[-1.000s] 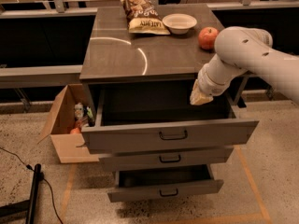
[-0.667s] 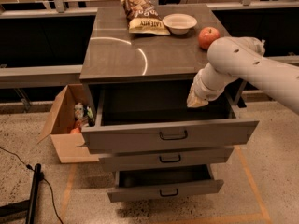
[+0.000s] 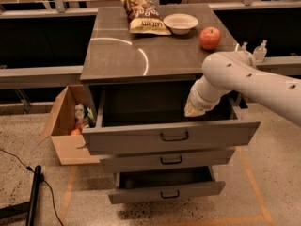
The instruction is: Open top drawer
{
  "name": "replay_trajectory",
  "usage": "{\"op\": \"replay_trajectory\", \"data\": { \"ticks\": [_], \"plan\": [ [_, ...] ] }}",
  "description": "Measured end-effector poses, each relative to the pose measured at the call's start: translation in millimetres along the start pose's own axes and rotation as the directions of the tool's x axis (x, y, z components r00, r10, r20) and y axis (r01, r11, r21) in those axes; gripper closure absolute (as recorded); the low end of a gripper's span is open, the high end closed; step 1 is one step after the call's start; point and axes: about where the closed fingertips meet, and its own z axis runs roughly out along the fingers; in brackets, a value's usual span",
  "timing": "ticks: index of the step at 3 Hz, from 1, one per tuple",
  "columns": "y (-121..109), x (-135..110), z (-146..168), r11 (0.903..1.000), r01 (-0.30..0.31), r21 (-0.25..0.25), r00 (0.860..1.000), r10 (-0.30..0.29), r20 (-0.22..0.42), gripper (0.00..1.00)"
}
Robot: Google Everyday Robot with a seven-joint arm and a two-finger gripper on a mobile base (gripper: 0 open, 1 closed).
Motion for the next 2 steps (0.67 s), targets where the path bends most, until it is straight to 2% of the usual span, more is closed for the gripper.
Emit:
{"op": "replay_trajectory", "data": {
  "ticks": [1, 2],
  "plan": [
    [14.0, -2.8, 9.6, 0.9992, 0.002, -0.041, 1.0, -0.002, 0.012, 1.0],
    [29.8, -3.5, 8.8, 0.9947, 0.0, -0.103, 0.999, 0.004, 0.039, 1.0]
  ]
}}
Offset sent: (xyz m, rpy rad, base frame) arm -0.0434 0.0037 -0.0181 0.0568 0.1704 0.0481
